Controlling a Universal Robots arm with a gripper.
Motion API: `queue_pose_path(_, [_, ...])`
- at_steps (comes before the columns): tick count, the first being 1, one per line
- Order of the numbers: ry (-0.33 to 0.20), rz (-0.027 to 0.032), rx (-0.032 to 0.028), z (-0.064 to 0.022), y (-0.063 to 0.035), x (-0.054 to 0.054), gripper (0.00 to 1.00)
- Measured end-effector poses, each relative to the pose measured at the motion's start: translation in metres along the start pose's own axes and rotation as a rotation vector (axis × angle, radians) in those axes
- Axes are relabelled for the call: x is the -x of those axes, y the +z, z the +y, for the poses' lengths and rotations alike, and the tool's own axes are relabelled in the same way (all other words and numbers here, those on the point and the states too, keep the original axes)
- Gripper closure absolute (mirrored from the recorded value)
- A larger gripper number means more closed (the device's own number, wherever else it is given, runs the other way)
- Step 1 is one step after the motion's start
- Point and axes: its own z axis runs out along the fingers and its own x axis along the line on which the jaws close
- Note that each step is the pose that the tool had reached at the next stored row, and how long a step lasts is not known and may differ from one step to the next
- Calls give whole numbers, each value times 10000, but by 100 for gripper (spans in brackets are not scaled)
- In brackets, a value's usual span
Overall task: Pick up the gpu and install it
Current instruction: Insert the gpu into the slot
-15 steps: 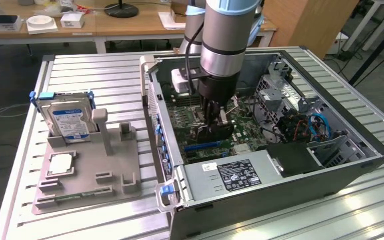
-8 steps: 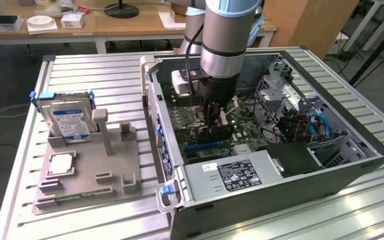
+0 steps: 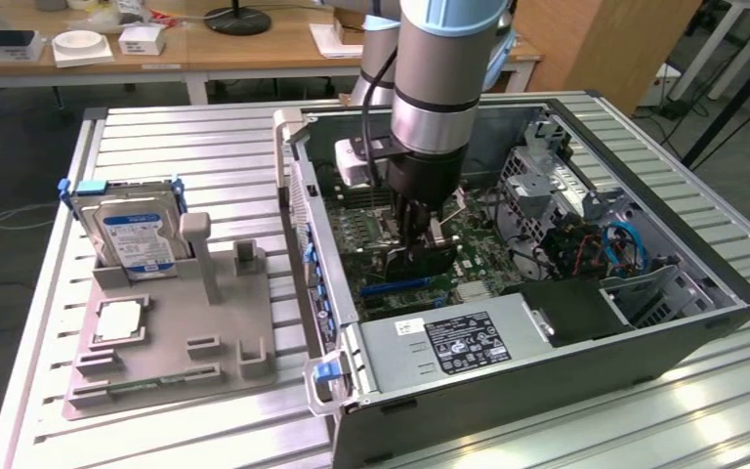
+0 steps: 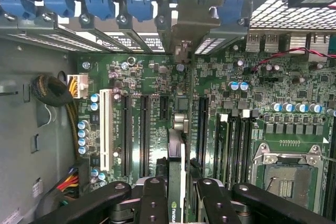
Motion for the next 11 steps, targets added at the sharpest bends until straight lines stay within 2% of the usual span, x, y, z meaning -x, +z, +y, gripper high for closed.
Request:
queue_pose_path(3, [1,0,-21,2,11,6,74])
queue_pose_path(11, [-10,0,-26,1,19,19,74])
